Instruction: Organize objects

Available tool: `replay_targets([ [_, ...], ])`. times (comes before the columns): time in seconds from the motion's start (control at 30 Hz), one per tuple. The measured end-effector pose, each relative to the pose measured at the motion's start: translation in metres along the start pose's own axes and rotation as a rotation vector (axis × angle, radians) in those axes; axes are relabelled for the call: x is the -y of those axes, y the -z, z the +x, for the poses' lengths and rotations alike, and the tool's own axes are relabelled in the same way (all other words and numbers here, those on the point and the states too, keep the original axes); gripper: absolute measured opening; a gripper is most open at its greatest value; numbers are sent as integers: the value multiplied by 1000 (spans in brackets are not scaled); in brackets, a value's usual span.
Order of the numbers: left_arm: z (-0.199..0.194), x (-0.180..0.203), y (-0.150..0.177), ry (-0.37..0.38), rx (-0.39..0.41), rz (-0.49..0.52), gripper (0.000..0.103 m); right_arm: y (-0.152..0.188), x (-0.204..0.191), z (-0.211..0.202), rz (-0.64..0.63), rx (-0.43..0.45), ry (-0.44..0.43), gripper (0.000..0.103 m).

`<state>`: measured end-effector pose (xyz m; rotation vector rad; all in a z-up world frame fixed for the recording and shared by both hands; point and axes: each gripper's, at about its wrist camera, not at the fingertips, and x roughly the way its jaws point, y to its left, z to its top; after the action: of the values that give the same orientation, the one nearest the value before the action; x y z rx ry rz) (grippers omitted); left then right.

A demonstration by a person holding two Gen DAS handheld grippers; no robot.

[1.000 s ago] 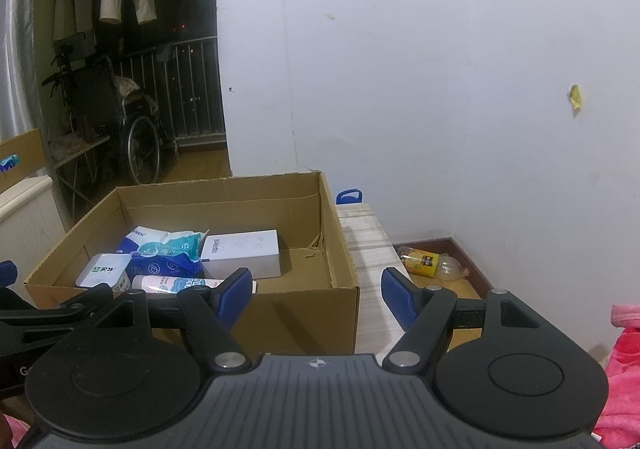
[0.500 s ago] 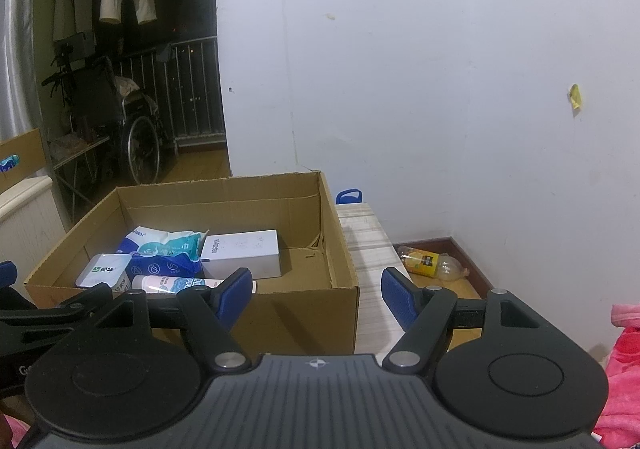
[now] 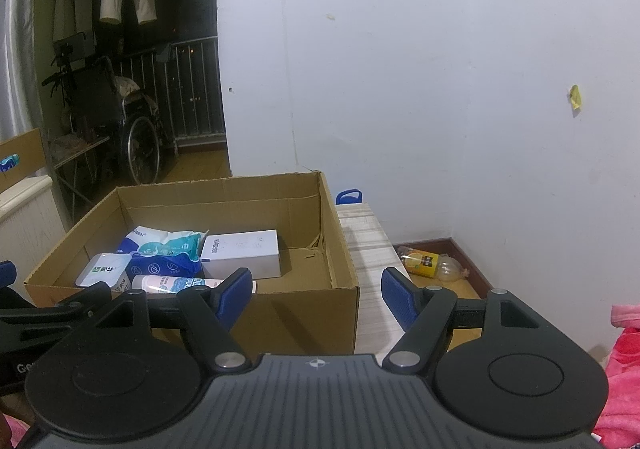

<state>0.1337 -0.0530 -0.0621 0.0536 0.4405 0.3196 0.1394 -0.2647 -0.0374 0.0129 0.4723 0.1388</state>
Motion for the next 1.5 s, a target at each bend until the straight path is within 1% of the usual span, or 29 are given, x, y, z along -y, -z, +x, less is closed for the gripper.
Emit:
replay_targets([
  [0.43, 1, 5, -1, -10, 2, 20, 103, 0, 2, 0, 13, 4, -1, 74],
  [0.67, 0, 5, -2, -13, 6, 9, 103, -1, 0, 0, 5, 5, 1, 74],
  [0.83, 1, 6, -2, -14, -3, 8, 103, 0, 3, 0, 21, -2, 3, 74],
  [1.03, 3, 7, -3, -11, -11, 12, 103, -1, 2, -2, 12, 7, 3, 74],
  [1.2, 0, 6, -2, -19, 3, 9, 103, 0, 2, -2, 9, 10, -2, 74],
  [1.5, 1, 7, -2, -21, 5, 19, 103, -1, 2, -1, 12, 10, -1, 74],
])
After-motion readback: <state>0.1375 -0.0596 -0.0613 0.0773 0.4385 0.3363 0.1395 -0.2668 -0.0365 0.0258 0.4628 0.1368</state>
